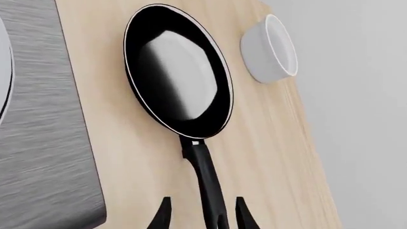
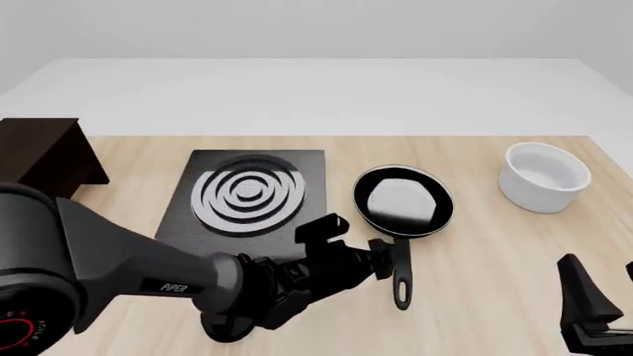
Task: Put the frying pan on top of the cabinet.
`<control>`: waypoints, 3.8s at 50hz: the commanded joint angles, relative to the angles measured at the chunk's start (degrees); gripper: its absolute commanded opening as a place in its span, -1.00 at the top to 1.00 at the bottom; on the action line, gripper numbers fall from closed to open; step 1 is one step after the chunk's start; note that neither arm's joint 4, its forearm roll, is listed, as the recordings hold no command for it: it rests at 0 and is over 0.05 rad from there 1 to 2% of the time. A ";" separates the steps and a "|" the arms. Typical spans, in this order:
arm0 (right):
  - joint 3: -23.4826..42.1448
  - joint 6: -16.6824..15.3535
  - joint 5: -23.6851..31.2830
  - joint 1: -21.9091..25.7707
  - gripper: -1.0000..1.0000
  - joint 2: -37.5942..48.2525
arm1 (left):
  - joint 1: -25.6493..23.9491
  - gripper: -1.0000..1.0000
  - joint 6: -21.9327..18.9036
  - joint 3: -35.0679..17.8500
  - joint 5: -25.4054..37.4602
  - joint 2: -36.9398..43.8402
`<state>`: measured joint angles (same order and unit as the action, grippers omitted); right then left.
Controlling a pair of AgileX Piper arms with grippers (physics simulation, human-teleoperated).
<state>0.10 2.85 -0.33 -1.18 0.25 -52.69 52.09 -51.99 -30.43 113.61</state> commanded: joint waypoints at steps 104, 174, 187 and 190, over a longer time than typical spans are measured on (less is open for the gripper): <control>-0.06 1.80 -2.40 -0.62 -1.00 3.03 | -3.94 1.00 4.23 -8.21 -1.72 10.81; -0.03 0.66 -1.68 -0.42 -1.00 2.15 | -2.34 1.00 -1.44 7.63 2.79 -27.45; -0.05 0.71 -1.64 -0.43 -1.00 2.03 | 10.82 1.00 -1.30 11.81 1.30 -39.08; -0.04 0.84 -1.37 -0.46 -1.00 1.71 | 12.86 1.00 -1.42 12.27 1.24 -40.02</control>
<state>0.06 3.58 -1.83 -1.63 2.17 -47.67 50.75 -41.15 -27.52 81.13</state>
